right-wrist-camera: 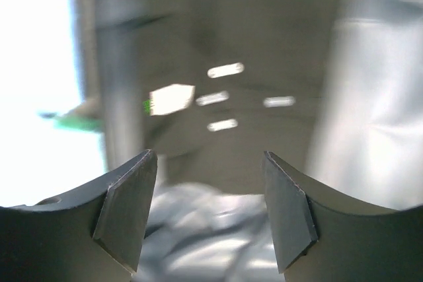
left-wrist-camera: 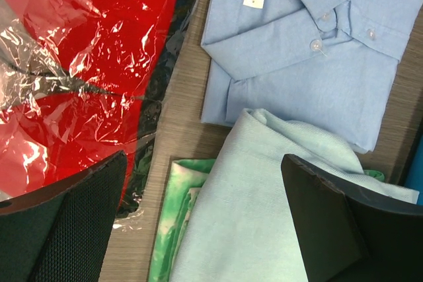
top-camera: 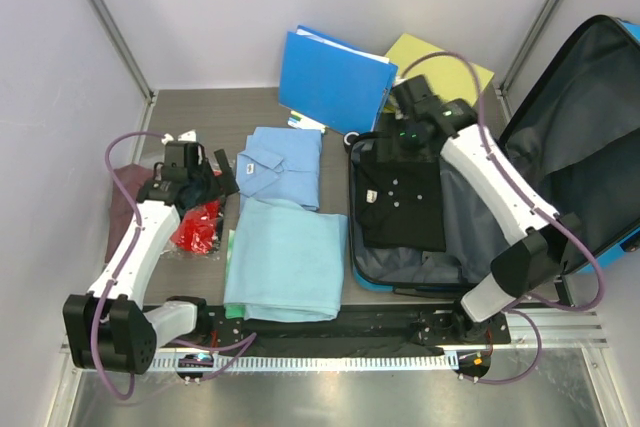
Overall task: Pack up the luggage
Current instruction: Place the clothes in the luggage, then pick up the clothes at the center of the board, then place the clothes in the luggage.
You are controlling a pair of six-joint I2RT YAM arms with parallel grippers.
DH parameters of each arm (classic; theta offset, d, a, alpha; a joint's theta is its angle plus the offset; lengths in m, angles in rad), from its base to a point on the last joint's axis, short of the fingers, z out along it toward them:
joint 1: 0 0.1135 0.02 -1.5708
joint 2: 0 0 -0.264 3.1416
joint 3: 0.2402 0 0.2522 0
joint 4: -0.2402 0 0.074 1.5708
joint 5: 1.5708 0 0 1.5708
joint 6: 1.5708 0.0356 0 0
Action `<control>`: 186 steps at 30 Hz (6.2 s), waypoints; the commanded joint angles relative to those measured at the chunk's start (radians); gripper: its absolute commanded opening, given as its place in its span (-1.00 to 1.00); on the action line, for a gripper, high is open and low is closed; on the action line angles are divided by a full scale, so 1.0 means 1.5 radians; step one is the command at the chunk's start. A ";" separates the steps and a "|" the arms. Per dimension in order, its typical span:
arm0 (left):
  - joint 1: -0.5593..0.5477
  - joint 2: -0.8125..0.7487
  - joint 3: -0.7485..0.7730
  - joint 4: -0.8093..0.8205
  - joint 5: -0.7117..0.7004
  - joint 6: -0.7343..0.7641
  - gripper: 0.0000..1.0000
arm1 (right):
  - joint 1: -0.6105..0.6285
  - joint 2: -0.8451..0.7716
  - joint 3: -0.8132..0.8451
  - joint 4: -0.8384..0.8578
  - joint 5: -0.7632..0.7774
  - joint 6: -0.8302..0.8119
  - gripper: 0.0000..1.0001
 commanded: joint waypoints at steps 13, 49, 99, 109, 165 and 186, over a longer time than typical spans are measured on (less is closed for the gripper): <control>-0.008 -0.095 -0.044 -0.016 0.007 -0.014 1.00 | 0.246 0.241 0.162 0.180 -0.125 0.098 0.41; -0.008 -0.114 -0.031 -0.028 -0.020 0.011 0.99 | 0.180 0.553 0.280 0.278 -0.116 0.138 0.16; -0.008 -0.092 -0.038 -0.015 -0.017 0.008 0.99 | 0.175 0.349 0.405 0.034 -0.152 0.175 -0.97; -0.008 -0.089 -0.055 -0.004 -0.011 0.001 1.00 | 0.119 0.236 0.282 -0.065 -0.207 0.100 -0.98; -0.008 -0.039 -0.032 0.020 0.003 0.015 1.00 | -0.117 0.100 -0.113 0.015 0.019 -0.064 -0.98; -0.008 -0.025 -0.022 0.016 0.002 0.015 1.00 | -0.102 0.099 0.044 -0.090 0.191 -0.033 0.42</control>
